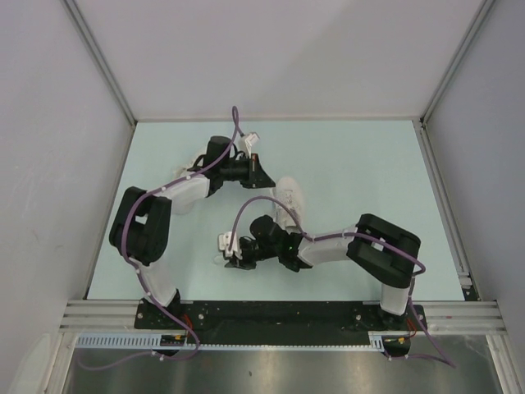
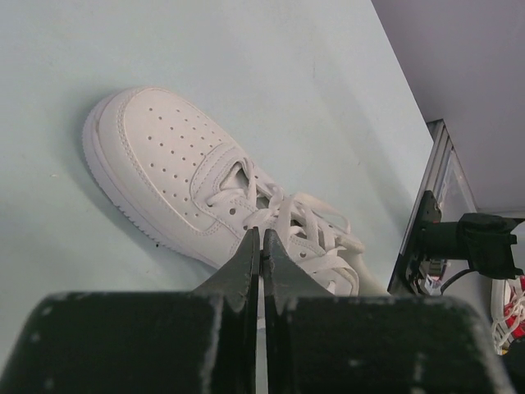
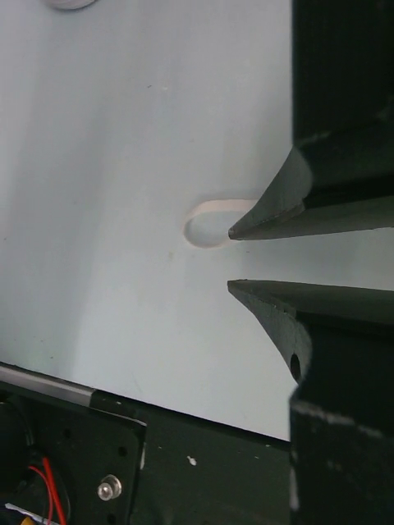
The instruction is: Tie the shoes
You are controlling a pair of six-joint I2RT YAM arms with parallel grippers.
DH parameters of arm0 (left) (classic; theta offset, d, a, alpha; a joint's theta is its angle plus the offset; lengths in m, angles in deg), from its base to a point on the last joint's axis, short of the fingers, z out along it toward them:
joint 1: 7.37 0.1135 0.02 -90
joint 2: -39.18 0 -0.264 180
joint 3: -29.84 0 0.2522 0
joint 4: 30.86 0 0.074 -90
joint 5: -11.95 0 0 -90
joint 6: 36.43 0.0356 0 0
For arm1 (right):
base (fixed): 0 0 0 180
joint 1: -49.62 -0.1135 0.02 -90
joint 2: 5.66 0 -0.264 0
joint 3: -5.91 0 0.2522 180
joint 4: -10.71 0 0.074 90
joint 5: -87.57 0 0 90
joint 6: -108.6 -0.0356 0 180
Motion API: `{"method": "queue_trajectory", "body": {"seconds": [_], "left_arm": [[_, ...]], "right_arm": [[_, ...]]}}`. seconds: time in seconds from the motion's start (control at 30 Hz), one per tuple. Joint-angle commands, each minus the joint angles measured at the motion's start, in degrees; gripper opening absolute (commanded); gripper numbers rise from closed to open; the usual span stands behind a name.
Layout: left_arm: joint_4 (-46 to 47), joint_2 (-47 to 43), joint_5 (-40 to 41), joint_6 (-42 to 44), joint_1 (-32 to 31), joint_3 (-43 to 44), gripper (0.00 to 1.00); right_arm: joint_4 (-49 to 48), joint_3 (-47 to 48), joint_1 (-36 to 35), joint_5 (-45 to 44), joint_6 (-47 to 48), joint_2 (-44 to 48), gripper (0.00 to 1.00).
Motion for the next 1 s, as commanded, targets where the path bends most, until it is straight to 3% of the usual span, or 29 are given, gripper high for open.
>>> {"method": "queue_trajectory", "body": {"seconds": [0.0,0.07,0.13,0.47,0.63,0.67,0.7,0.8,0.97], "left_arm": [[2.7,0.0,-2.6,0.6,0.8,-0.8,0.0],[2.8,-0.2,-2.8,0.7,0.9,-1.2,0.0],[2.8,-0.2,-3.0,0.9,1.1,-1.4,0.0],[2.9,0.2,-3.4,1.0,1.8,-2.0,0.0],[2.6,0.4,-3.4,1.1,1.8,-1.8,0.0],[2.2,0.4,-3.3,1.3,1.8,-1.8,0.0],[2.0,0.5,-3.2,1.6,1.8,-1.7,0.0],[0.8,0.5,-2.9,2.3,1.8,-0.9,0.0],[-1.6,-0.9,-2.6,3.8,1.7,1.9,0.0]], "right_arm": [[-5.5,4.7,-1.0,0.2,3.1,-3.9,0.33],[-5.6,6.2,-1.0,0.1,4.0,-6.1,0.36],[-5.4,7.3,-1.0,-0.2,4.7,-8.2,0.45],[-1.4,8.4,-1.9,0.2,8.6,-12.3,0.39],[0.3,8.4,-2.0,-1.0,8.2,-12.4,0.21],[1.3,8.4,-1.9,-1.1,8.0,-11.9,0.15],[1.9,8.4,-1.8,-1.0,7.7,-10.4,0.0],[3.9,8.3,-1.2,-1.0,5.9,-6.2,0.0],[6.7,8.4,2.6,-0.8,-1.9,8.8,0.0]]}}
